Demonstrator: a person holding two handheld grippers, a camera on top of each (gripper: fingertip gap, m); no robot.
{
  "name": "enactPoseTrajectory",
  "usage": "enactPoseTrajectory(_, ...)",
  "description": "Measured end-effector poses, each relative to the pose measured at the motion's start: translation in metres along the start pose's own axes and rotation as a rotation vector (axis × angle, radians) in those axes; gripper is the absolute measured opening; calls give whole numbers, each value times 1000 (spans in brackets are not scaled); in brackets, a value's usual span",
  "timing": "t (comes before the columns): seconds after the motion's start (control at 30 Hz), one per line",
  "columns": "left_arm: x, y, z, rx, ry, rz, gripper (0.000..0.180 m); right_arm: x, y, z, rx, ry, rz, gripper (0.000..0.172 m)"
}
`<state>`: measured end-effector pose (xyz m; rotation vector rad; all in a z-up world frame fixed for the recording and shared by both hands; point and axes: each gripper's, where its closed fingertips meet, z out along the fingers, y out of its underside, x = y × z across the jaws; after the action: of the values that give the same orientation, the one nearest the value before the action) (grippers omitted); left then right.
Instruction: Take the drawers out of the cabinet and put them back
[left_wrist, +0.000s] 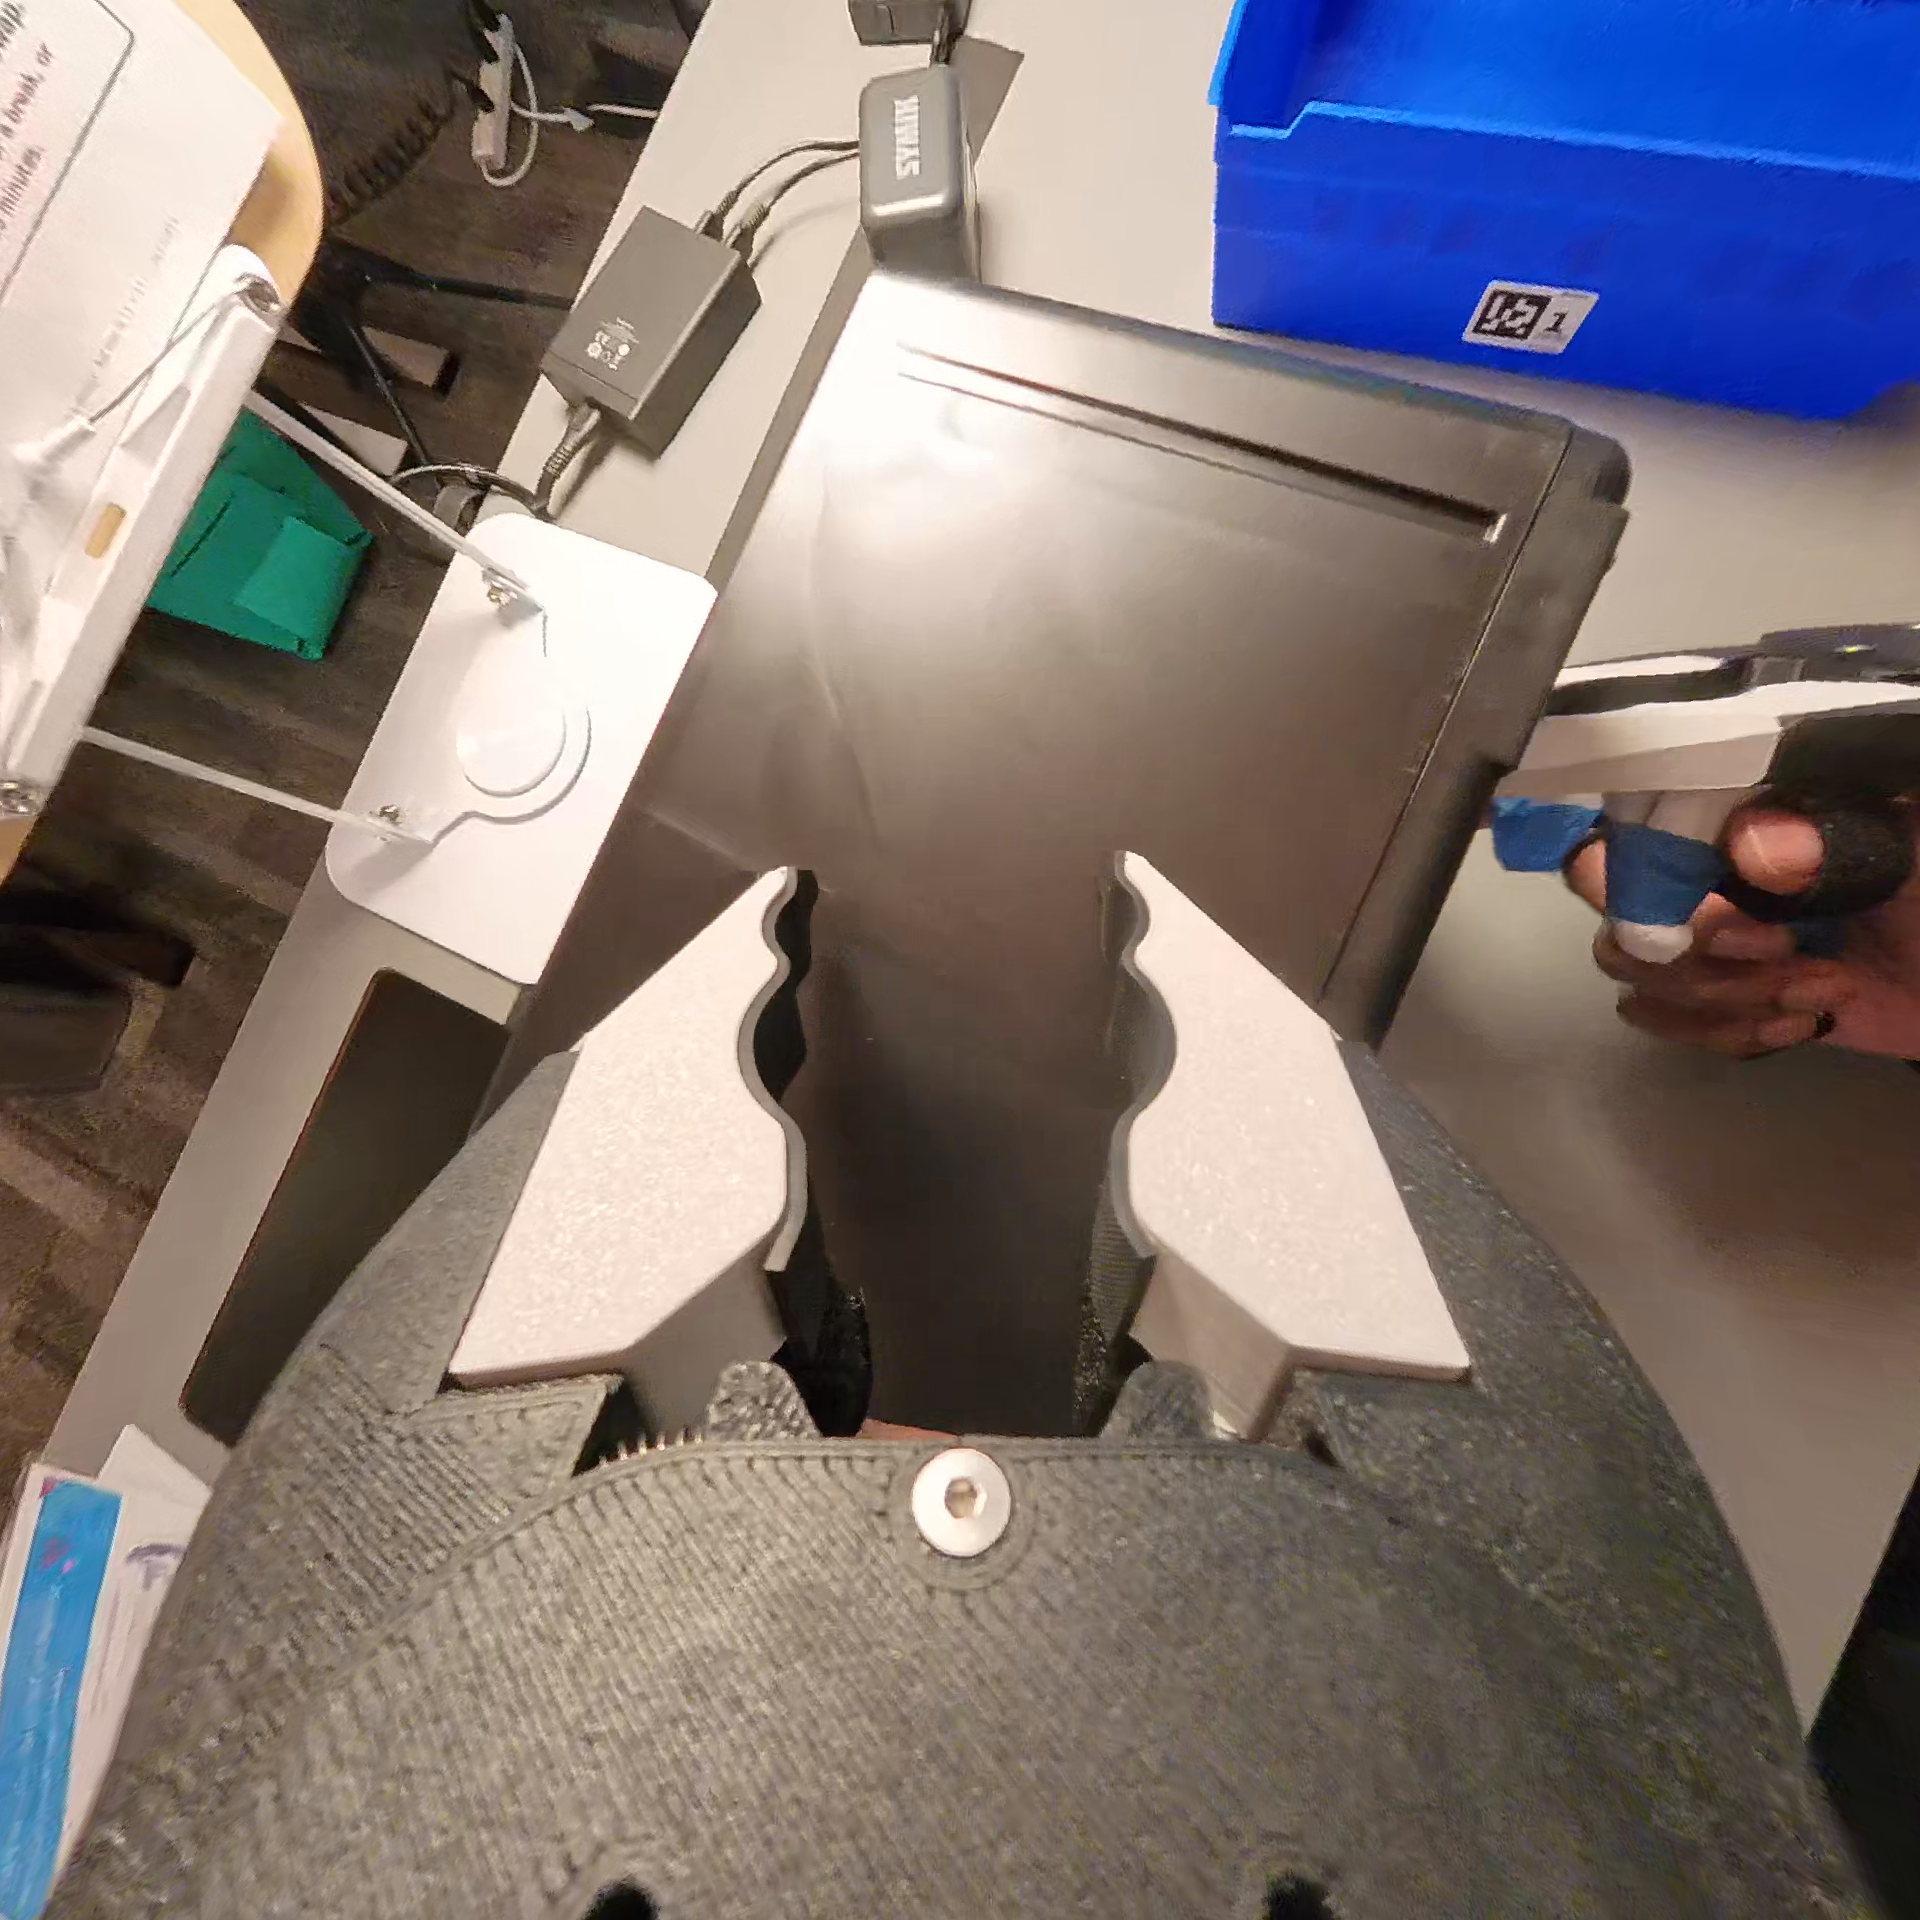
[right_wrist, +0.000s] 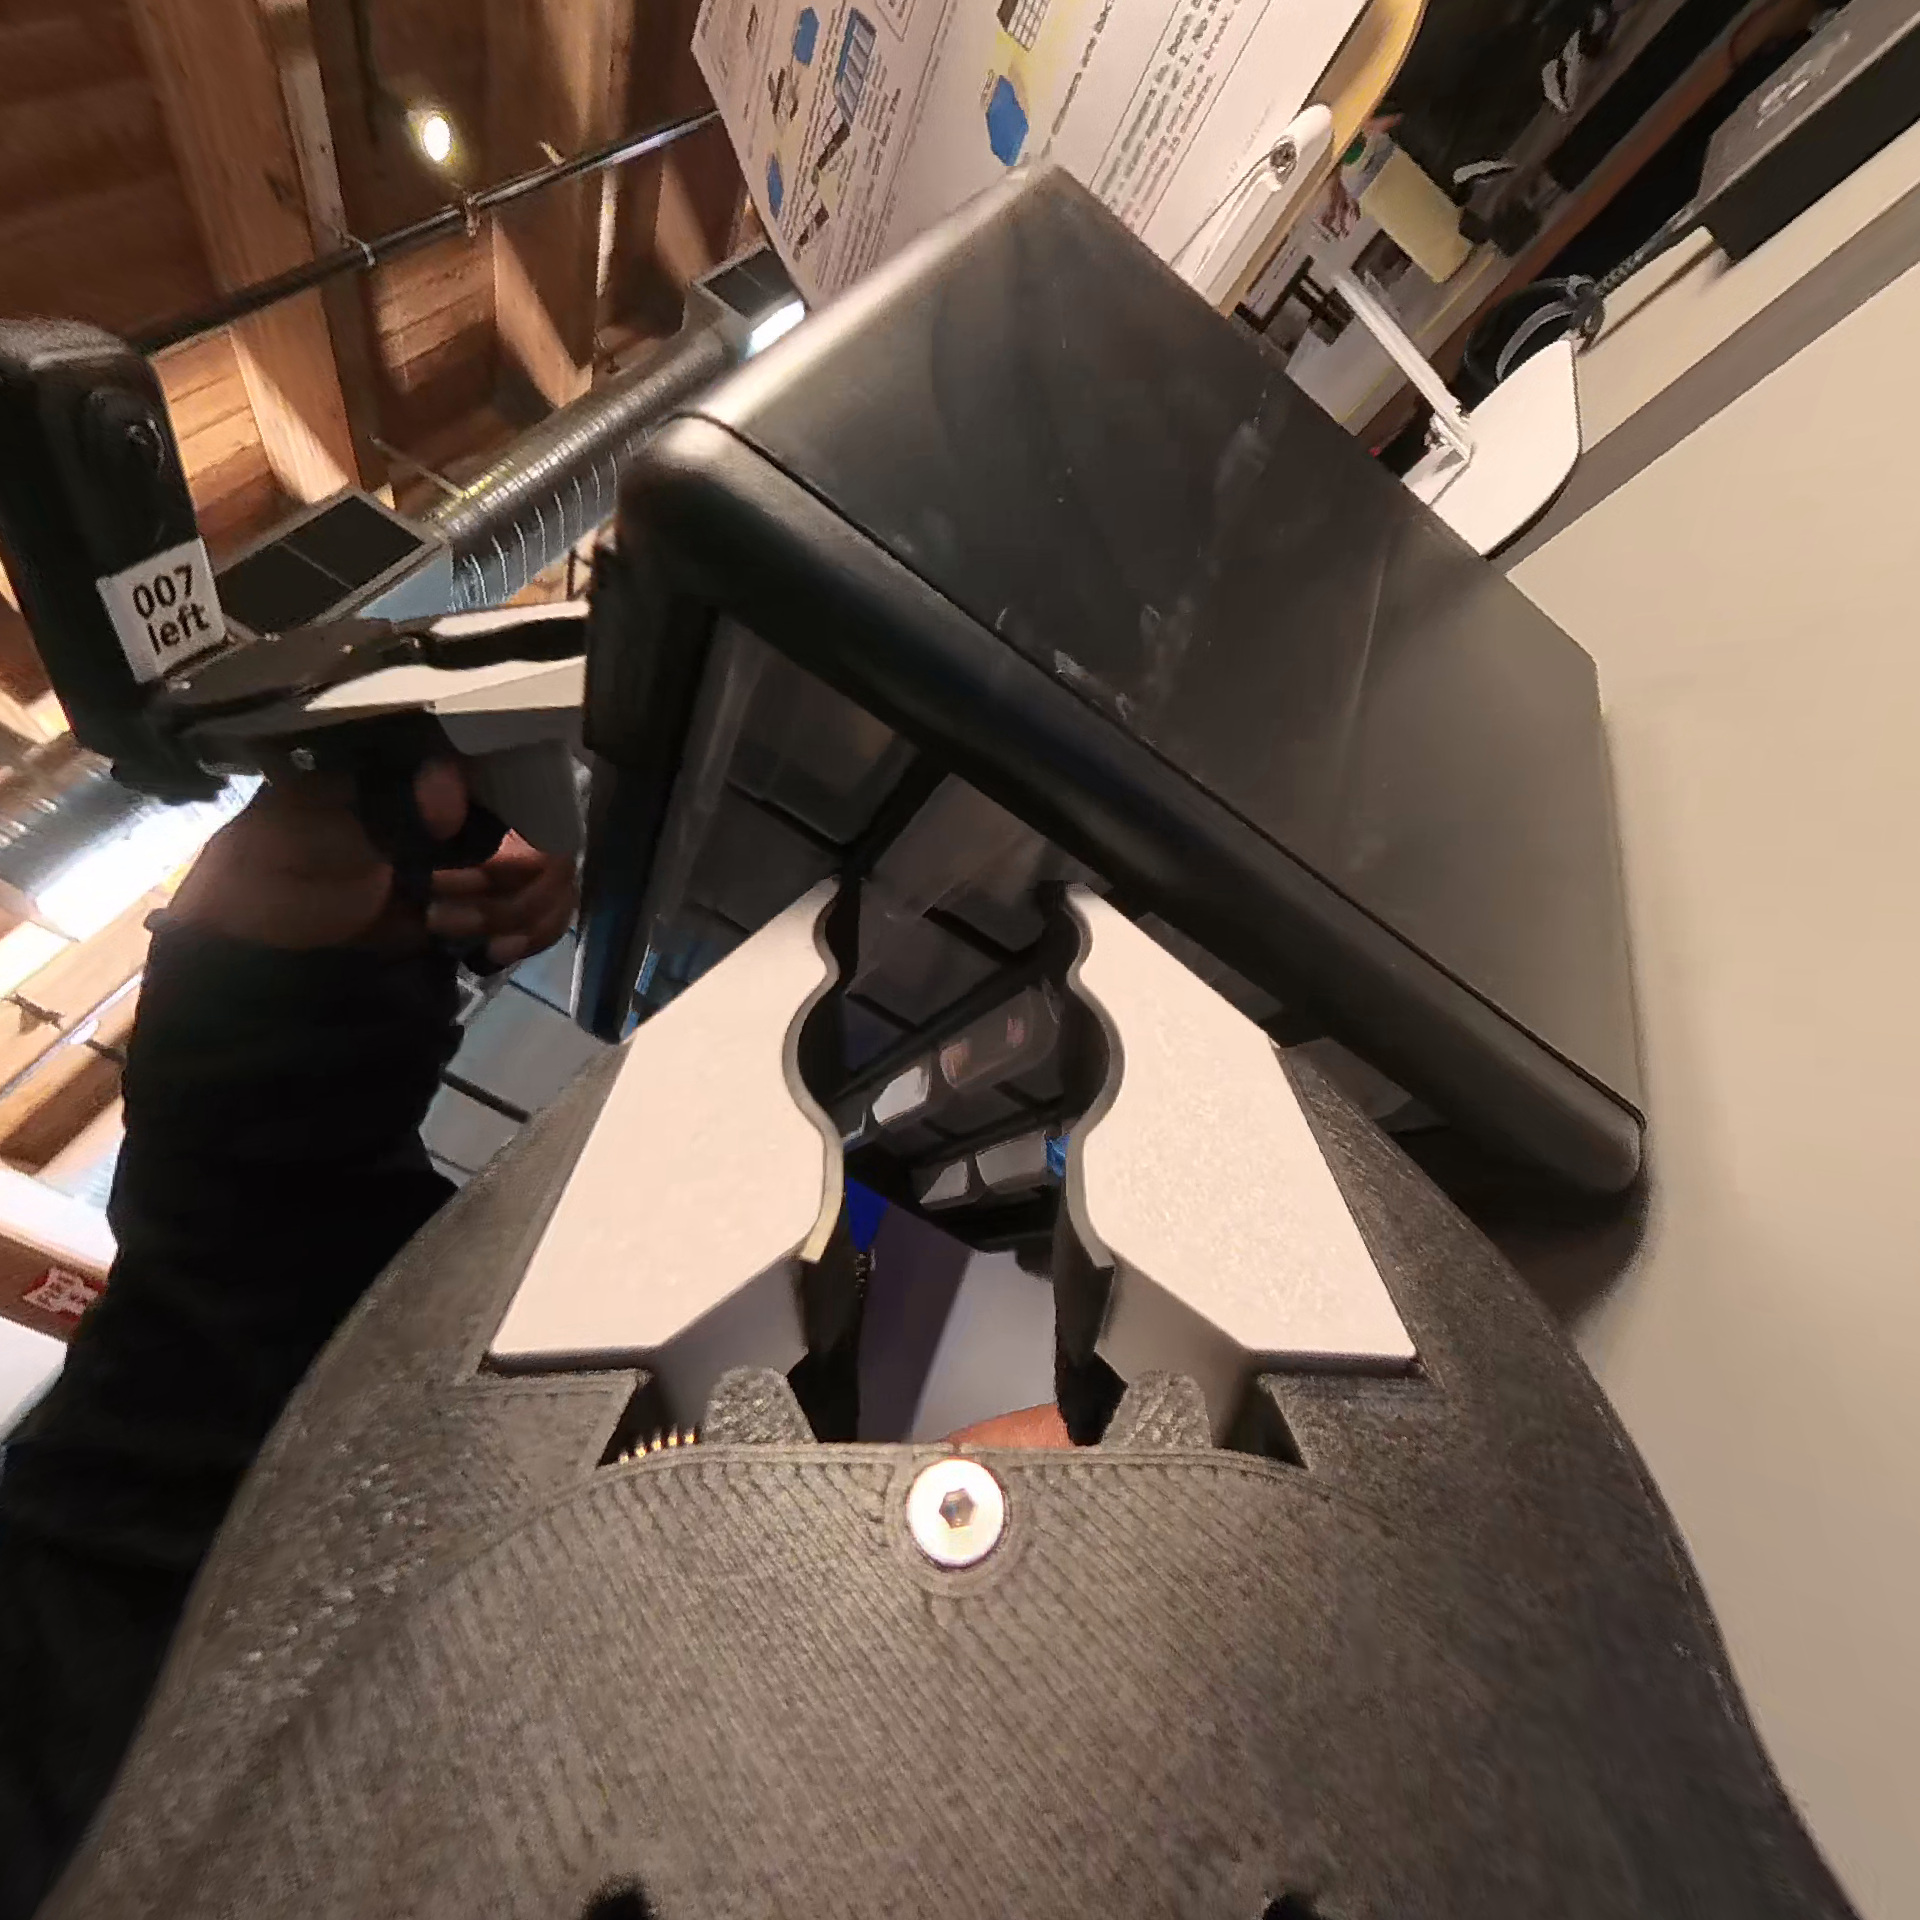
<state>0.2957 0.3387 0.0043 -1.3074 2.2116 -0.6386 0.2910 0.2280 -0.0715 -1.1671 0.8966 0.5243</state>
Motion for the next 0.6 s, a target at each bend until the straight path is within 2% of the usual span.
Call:
enactPoseTrajectory(0.2,2,-1,3,10,27,-20,56,2,-3,7,77,-15,61,27)
enactPoseTrajectory(0.27,3,-1,3,11,36,-28,52,2,-3,10,94,-20,74,18)
enactPoseTrajectory(0.33,5,-1,4,15,47,-35,47,2,-3,12,109,-37,100,18)
enactPoseTrajectory(0.4,6,-1,4,19,50,-43,44,-2,-4,11,122,-75,114,8)
enactPoseTrajectory(0.6,8,-1,4,14,22,-38,43,-12,6,-9,119,-140,120,8)
